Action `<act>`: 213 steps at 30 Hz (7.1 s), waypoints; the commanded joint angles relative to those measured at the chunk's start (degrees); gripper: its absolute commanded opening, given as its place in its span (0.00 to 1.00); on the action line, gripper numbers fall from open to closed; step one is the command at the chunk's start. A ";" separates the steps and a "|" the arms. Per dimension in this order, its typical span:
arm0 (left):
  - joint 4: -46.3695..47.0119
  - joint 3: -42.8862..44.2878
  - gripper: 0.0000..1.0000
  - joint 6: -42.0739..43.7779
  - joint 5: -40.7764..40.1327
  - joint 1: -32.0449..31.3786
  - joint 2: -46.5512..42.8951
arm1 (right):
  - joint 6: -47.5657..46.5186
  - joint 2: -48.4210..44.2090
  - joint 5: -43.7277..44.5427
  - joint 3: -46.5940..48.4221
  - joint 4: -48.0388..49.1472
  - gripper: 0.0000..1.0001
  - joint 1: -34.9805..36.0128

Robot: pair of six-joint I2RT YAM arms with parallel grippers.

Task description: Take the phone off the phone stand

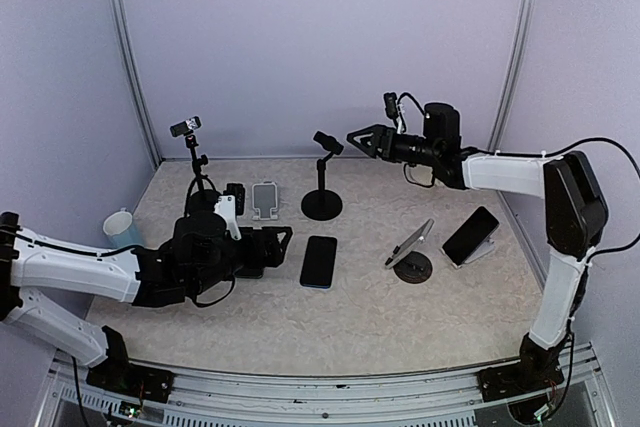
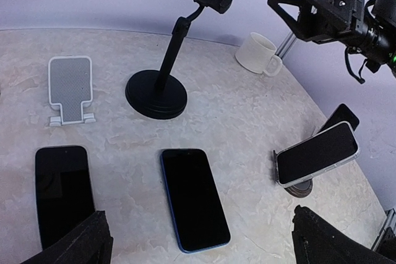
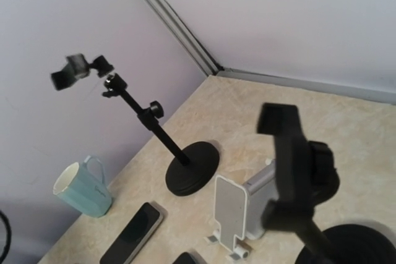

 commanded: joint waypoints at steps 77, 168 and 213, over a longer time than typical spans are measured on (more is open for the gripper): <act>5.14 4.03 0.99 2.74 4.91 1.44 8.15 | 35.58 -28.79 48.72 -26.63 -49.96 0.77 16.08; 11.36 20.14 0.99 24.07 24.70 -5.16 31.94 | 8.62 -43.36 27.07 -35.42 -39.16 0.00 9.20; 8.28 25.42 0.99 34.79 21.82 -6.57 31.83 | -6.29 -41.82 1.76 -28.97 -34.81 0.00 10.63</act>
